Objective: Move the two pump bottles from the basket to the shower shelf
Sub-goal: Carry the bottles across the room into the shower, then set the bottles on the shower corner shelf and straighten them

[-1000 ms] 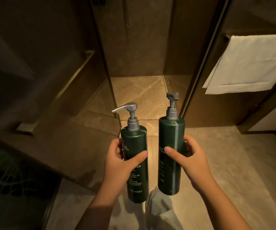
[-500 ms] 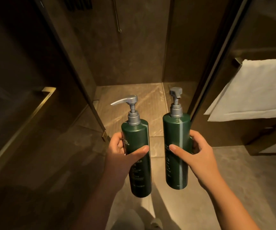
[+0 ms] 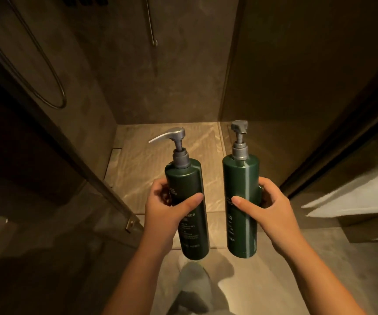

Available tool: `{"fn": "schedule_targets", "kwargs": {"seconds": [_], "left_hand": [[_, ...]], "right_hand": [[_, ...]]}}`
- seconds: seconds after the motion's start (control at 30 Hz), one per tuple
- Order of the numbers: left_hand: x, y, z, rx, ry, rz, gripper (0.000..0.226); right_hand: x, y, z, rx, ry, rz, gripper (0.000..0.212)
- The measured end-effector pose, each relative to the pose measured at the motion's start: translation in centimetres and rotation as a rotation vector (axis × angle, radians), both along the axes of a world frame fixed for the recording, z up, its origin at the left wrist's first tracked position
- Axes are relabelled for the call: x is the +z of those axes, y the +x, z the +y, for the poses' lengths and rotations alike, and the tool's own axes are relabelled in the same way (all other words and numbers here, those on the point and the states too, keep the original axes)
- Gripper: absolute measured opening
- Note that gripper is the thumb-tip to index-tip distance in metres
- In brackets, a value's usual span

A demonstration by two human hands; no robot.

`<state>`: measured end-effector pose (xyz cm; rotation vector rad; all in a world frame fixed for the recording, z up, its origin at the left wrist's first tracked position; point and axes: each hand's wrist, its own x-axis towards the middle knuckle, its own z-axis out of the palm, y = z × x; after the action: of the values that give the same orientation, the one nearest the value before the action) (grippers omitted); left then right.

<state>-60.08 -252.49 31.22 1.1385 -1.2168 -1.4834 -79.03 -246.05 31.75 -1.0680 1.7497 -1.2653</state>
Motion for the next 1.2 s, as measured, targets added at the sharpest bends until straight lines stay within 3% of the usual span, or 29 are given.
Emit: {"fn": "schedule_targets", "kwargs": {"seconds": [0.33,0.43,0.7,0.93,1.2], "left_hand": [[1.7,1.3,-16.7,0.072,-0.025,0.022,0.055],[1.4,2.2,-19.6,0.133,-0.041,0.011,0.056],[0.6,3.6,-26.1,0.373,0.010,-0.024,0.062],[1.3,1.8,-34.9,0.570,-0.047,-0.062,0.053],[4.5,-0.7,-45.3,0.855,-0.153,-0.049,0.047]], "right_hand": [[2.4,1.1,-18.4,0.188,-0.036,-0.003,0.055],[2.4,1.6,-22.4,0.227,-0.042,-0.013,0.062],[1.5,3.6,-33.4,0.381,-0.040,-0.056,0.068],[2.1,2.6,-45.9,0.577,-0.069,-0.112,0.053],[5.8,1.3,-61.2,0.877,-0.157,-0.031,0.047]]}}
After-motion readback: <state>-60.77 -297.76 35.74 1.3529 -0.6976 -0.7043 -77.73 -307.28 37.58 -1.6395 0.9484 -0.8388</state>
